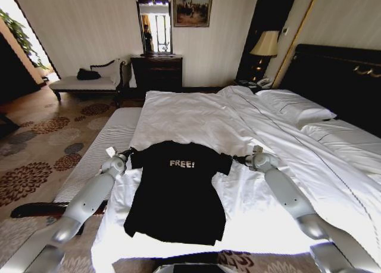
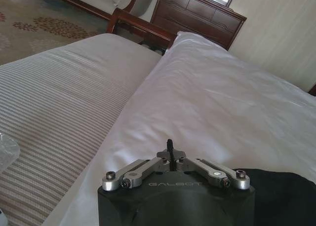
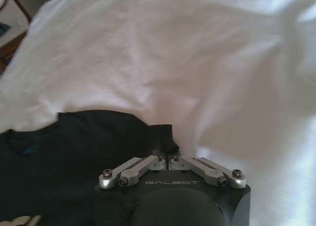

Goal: Fold the clothes on the bed.

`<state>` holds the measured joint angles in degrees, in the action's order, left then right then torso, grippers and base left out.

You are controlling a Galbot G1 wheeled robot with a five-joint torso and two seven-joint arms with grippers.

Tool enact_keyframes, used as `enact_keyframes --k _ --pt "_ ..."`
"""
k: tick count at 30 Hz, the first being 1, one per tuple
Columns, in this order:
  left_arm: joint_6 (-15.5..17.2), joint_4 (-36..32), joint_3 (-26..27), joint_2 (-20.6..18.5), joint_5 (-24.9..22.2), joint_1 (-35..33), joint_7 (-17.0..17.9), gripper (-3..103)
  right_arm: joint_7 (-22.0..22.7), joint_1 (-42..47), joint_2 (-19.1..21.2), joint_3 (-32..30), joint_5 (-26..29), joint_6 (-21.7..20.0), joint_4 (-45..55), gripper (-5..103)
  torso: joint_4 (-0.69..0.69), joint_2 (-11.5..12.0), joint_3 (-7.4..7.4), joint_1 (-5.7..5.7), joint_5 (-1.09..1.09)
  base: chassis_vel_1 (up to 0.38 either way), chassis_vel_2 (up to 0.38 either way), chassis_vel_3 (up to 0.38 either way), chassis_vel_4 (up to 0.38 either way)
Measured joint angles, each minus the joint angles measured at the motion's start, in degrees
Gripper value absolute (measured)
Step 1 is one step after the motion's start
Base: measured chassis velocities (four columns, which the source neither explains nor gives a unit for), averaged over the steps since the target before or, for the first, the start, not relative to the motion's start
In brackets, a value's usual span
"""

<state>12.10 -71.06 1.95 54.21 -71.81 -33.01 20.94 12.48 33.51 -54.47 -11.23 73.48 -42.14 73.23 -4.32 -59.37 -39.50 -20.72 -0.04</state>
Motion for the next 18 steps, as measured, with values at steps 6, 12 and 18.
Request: enact_keyframes --k 6,12,18 --pt "-0.01 -0.35 -0.77 0.2 0.22 0.2 -0.06 1 1.29 1.03 -0.57 1.18 1.18 0.0 7.78 0 -0.02 0.0 0.0 0.0 0.0 0.0 0.0 0.0 0.0" --pt "-0.02 -1.14 -1.51 -0.25 0.31 0.43 -0.06 1 1.31 0.09 -1.87 4.59 1.26 0.0 9.52 0 -0.01 0.0 0.0 0.0 -0.01 0.0 0.0 0.0 0.0" --pt "-0.02 -2.23 -2.66 -0.75 0.25 1.41 0.33 1 1.29 -2.49 -5.31 8.92 0.41 0.0 7.13 0 0.02 0.0 0.0 0.0 0.0 0.0 0.0 0.0 0.0"
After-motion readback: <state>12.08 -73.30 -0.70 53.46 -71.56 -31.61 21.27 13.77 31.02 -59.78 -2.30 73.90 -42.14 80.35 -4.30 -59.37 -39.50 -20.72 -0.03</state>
